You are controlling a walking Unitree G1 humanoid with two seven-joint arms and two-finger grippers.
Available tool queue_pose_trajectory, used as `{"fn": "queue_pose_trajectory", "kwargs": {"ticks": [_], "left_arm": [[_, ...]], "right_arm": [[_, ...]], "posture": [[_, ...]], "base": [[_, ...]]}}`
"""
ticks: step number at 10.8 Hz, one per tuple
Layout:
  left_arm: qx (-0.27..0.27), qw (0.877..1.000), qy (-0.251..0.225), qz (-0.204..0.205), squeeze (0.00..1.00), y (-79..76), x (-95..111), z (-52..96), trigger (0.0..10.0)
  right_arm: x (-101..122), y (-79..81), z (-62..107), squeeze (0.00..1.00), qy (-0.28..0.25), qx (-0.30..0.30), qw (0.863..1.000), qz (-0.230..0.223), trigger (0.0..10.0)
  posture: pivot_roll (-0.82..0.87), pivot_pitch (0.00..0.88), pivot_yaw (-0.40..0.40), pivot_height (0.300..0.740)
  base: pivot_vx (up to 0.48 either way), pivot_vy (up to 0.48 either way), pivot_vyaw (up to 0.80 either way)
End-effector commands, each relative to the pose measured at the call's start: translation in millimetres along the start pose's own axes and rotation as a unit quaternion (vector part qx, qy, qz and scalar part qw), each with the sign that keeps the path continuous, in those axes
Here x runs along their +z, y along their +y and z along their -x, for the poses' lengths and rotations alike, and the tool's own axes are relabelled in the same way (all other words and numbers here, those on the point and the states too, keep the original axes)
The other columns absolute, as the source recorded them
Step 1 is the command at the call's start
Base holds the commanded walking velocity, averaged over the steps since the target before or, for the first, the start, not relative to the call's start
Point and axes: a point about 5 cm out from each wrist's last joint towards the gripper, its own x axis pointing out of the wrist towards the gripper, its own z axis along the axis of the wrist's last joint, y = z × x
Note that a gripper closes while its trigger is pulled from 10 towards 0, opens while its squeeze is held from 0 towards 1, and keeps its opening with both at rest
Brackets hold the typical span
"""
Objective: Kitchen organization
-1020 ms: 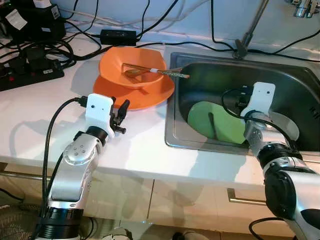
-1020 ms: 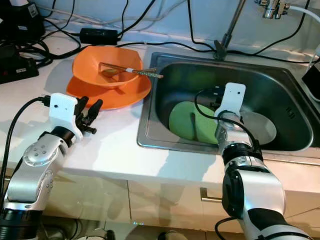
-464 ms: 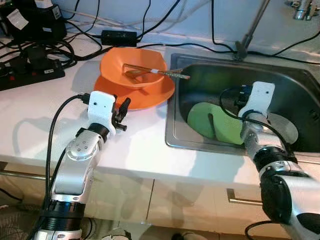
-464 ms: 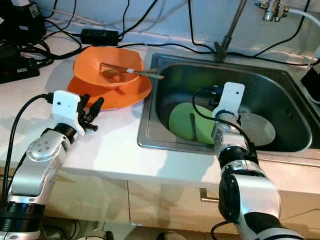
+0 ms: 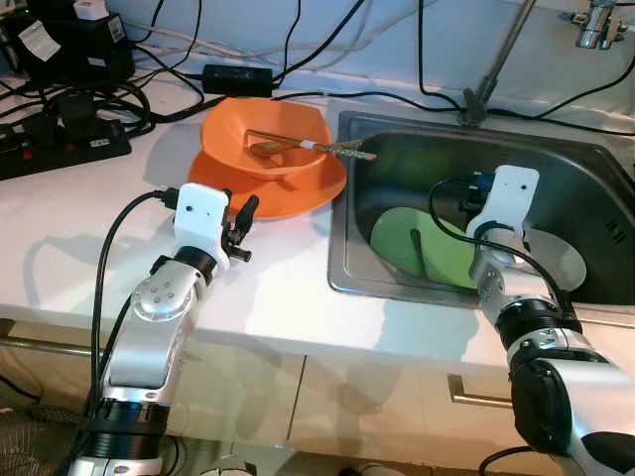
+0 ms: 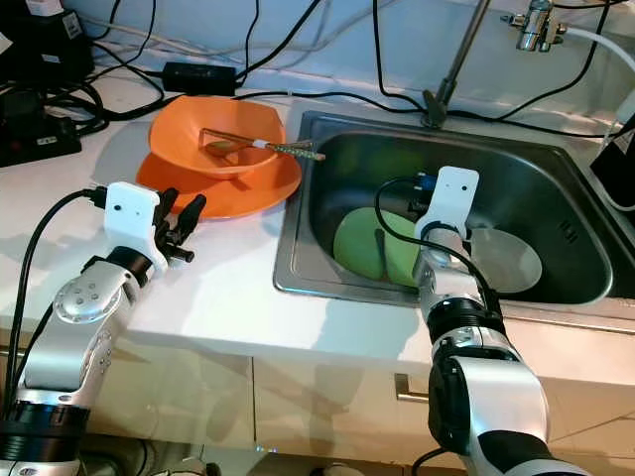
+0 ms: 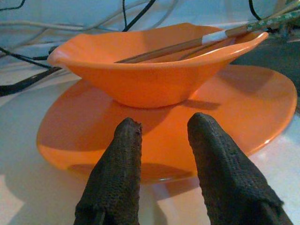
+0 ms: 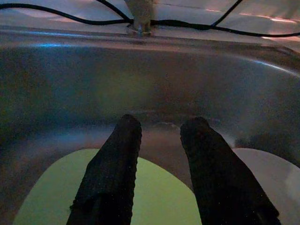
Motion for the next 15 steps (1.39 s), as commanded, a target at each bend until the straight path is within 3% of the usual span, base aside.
{"fn": "queue_pose_trajectory", "kwargs": {"ticks": [1, 5, 6, 7, 8, 10, 12, 15], "left_arm": [[-0.012, 1.000, 0.022, -0.008, 0.00, -2.7, -8.8, 2.6, 10.0], [-0.041, 0.998, 0.012, -0.034, 0.00, -6.3, -0.7, -2.0, 10.0], [-0.080, 0.989, -0.022, -0.124, 0.00, -13.3, 17.9, -8.6, 10.0], [-0.147, 0.961, -0.087, -0.216, 0.00, -30.7, 50.9, -15.9, 10.0], [-0.160, 0.953, -0.100, -0.238, 0.00, -35.4, 58.0, -18.8, 10.0], [-0.223, 0.920, -0.140, -0.290, 0.00, -71.4, 73.7, -39.8, 10.0], [-0.268, 0.900, -0.132, -0.317, 0.00, -97.7, 65.5, -59.8, 10.0], [-0.270, 0.870, -0.108, -0.398, 0.00, -110.1, 55.9, -84.3, 10.0]], "right_arm": [[-3.7, -4.3, 1.7, 0.00, 0.000, -0.012, 1.000, -0.005, 10.0], [-7.8, -0.9, 4.1, 0.00, 0.004, -0.024, 0.999, -0.027, 10.0], [-11.2, -4.4, 5.1, 0.00, 0.008, -0.031, 0.999, -0.029, 10.0], [-11.8, -7.7, 5.2, 0.00, 0.008, -0.037, 0.999, -0.032, 10.0], [-12.0, -8.8, 5.2, 0.00, 0.008, -0.040, 0.999, -0.034, 10.0], [-17.0, -10.3, 7.3, 0.00, 0.013, -0.046, 0.998, -0.037, 10.0], [-16.2, -11.7, 7.2, 0.00, 0.012, -0.051, 0.998, -0.040, 10.0], [-18.5, -14.3, 9.1, 0.00, 0.011, -0.058, 0.997, -0.041, 10.0]], "posture": [[0.08, 0.000, -0.096, 0.740], [0.09, 0.000, -0.060, 0.740], [0.09, 0.000, -0.059, 0.740], [0.08, 0.000, -0.061, 0.740], [0.08, 0.000, -0.065, 0.740], [0.08, 0.000, -0.070, 0.740], [0.06, 0.000, -0.065, 0.740], [0.04, 0.000, -0.055, 0.740]], "base": [[0.000, 0.000, 0.00], [0.000, 0.000, 0.00], [0.000, 0.000, 0.00], [0.000, 0.000, 0.00], [0.000, 0.000, 0.00], [0.000, 0.000, 0.00], [0.000, 0.000, 0.00], [0.000, 0.000, 0.00]]}}
